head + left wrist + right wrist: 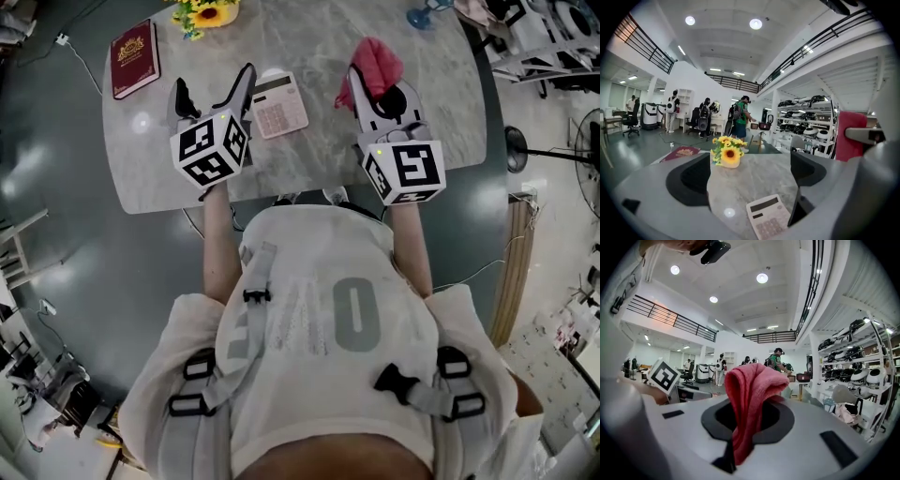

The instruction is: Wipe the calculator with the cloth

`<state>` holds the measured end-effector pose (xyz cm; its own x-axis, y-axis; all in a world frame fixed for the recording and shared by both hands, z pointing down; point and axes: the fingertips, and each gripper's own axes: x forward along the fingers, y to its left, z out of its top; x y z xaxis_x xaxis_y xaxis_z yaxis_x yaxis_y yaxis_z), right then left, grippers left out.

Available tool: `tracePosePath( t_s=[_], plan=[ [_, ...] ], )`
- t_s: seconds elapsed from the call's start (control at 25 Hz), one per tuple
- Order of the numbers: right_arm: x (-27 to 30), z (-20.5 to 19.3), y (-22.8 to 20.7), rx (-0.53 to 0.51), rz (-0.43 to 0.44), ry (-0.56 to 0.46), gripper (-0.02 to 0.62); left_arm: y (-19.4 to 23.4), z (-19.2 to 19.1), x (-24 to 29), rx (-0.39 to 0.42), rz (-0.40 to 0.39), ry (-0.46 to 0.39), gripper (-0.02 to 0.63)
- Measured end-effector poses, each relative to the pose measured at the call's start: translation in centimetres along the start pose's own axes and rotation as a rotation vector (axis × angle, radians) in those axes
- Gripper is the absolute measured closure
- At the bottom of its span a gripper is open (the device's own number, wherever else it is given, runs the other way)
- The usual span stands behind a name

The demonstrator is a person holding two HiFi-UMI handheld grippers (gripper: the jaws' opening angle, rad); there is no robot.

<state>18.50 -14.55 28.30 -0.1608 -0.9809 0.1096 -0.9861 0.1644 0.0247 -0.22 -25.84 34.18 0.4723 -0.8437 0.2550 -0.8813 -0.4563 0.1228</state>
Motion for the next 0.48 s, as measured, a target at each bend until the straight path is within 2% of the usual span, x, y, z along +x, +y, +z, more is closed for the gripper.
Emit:
tracePosePath(
  t_s=[0.28, 0.48],
  plan=[
    [-0.2, -1.3, 0.8, 0.012, 0.022, 0.033, 0.543, 1.9, -9.4, 0.3, -0.038, 0.038, 0.223, 0.086],
    [-0.3, -1.6, 1.7, -0.005, 0.034, 0.045, 0.543, 2.8, -14.2, 0.0, -0.055, 0.065, 0.337, 0.086]
  ],
)
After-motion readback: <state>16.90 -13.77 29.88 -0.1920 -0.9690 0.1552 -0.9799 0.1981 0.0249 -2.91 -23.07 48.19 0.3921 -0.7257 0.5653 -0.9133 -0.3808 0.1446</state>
